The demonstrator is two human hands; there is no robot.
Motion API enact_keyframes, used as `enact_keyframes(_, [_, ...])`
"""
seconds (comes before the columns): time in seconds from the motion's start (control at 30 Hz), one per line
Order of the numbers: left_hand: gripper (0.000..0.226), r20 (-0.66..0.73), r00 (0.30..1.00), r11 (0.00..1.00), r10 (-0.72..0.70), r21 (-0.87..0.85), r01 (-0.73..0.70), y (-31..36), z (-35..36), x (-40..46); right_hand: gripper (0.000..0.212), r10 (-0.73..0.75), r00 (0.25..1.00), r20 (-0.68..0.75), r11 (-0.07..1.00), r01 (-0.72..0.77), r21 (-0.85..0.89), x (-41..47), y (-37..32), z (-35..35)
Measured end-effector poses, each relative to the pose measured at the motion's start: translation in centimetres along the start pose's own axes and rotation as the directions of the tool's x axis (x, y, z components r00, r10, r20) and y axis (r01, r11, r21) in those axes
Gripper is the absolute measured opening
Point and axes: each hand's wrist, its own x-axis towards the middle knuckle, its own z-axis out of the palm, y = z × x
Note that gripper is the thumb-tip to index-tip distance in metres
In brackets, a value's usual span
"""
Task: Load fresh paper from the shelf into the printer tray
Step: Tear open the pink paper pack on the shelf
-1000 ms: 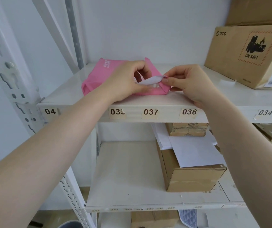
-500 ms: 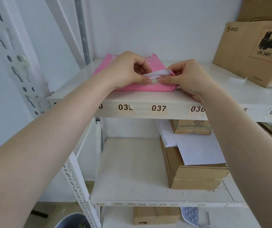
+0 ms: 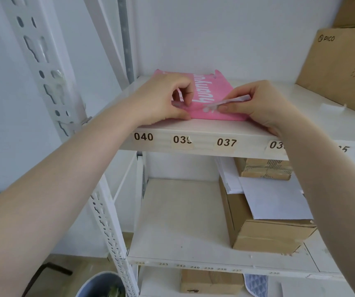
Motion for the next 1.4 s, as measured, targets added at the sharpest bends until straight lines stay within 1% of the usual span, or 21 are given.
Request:
enact_keyframes(0.13, [0.021,-0.068,0.998,1.0,-0.003,0.02,0.004,-0.7,0.2,0.1,0.021,0.024,1.0,-0.011,1.0,-0.024,0.006,0.0,0.1,0.0])
enact_keyframes(0.2, [0.022,-0.085,0.995,0.999,-0.044,0.017,0.045,-0.9,0.2,0.1,0.021,0.031,0.999,-0.02,0.999,-0.031,0.012,0.0,0.1,0.0])
enact_keyframes(0.3, [0.02,-0.067,0.991,0.992,-0.117,-0.046,0.114,-0.6,-0.6,0.4,0.024,0.043,0.999,-0.016,0.999,-0.043,0.015,-0.1,0.1,0.0])
enact_keyframes(0.4, [0.02,-0.019,0.996,0.992,-0.083,-0.092,0.081,-0.1,-1.3,1.0,0.03,0.03,0.999,-0.01,1.0,-0.03,-0.003,-0.4,-0.2,0.1])
enact_keyframes(0.43, [0.022,0.001,0.997,0.991,-0.077,-0.106,0.077,-0.1,-1.4,1.1,0.031,-0.002,1.0,-0.012,0.999,0.002,-0.038,-0.4,-0.4,0.1])
enact_keyframes(0.47, [0.022,0.019,0.997,0.988,-0.077,-0.131,0.079,-0.2,-1.4,1.1,0.031,-0.05,0.999,-0.014,0.993,0.048,-0.111,-0.5,-0.7,0.3])
enact_keyframes(0.53, [0.023,0.029,0.996,0.975,-0.083,-0.205,0.087,-0.7,-1.2,1.2,0.036,-0.144,0.989,-0.026,0.939,0.129,-0.318,-0.3,-1.5,1.0])
enact_keyframes(0.57, [0.022,0.026,0.996,0.967,-0.083,-0.239,0.087,-0.9,-1.1,1.1,0.037,-0.18,0.983,-0.03,0.921,0.158,-0.357,-0.1,-2.1,1.5])
enact_keyframes(0.6, [0.021,0.023,0.996,0.961,-0.082,-0.264,0.085,-1.0,-0.9,1.1,0.035,-0.207,0.978,-0.028,0.916,0.184,-0.356,0.2,-2.6,2.1])
enact_keyframes(0.67, [0.017,0.015,0.996,0.956,-0.083,-0.283,0.084,-1.1,-0.8,1.0,0.024,-0.227,0.974,-0.015,0.928,0.211,-0.308,0.8,-3.2,3.2])
enact_keyframes(0.7, [0.016,0.009,0.996,0.956,-0.084,-0.281,0.083,-1.1,-0.8,0.9,0.019,-0.223,0.975,-0.006,0.937,0.212,-0.279,1.0,-3.1,3.6])
enact_keyframes(0.77, [0.019,0.009,0.997,0.957,-0.076,-0.281,0.076,-1.2,-0.9,0.6,0.015,-0.197,0.98,-0.011,0.953,0.189,-0.235,1.3,-2.7,4.0])
enact_keyframes(0.83, [0.028,0.026,0.997,0.954,-0.075,-0.288,0.079,-1.4,-0.9,0.1,0.015,-0.162,0.986,-0.025,0.968,0.154,-0.2,1.4,-2.4,3.9])
enact_keyframes(0.9, [0.048,0.027,0.998,0.978,-0.063,-0.2,0.067,-1.6,-0.8,-0.6,0.016,-0.133,0.991,-0.013,0.976,0.129,-0.177,1.4,-2.4,3.8])
enact_keyframes(0.93, [0.055,0.022,0.998,0.987,-0.06,-0.147,0.062,-1.8,-0.8,-0.9,0.016,-0.124,0.992,-0.004,0.978,0.122,-0.168,1.4,-2.4,3.9])
enact_keyframes(0.97, [0.058,0.008,0.998,0.99,-0.064,-0.126,0.065,-2.0,-0.8,-1.1,0.016,-0.122,0.993,0.001,0.98,0.121,-0.157,1.4,-2.3,3.9])
enact_keyframes(1.1, [0.046,-0.068,0.99,0.975,-0.121,-0.197,0.106,-2.7,-1.2,-1.7,0.013,-0.111,0.994,0.0,0.986,0.11,-0.126,1.5,-2.3,3.9])
enact_keyframes(1.23, [0.038,-0.079,0.983,0.956,-0.165,-0.26,0.139,-3.0,-1.7,-2.1,0.009,-0.089,0.995,0.033,0.988,0.093,-0.122,1.7,-2.5,3.6])
enact_keyframes(1.33, [0.035,-0.089,0.98,0.937,-0.177,-0.319,0.14,-3.1,-1.7,-2.3,0.011,-0.095,0.992,0.08,0.981,0.107,-0.161,1.8,-3.2,3.2])
enact_keyframes(1.4, [0.033,-0.108,0.98,0.934,-0.166,-0.335,0.121,-3.1,-1.6,-2.5,0.014,-0.117,0.992,0.047,0.978,0.123,-0.17,1.8,-3.7,2.8])
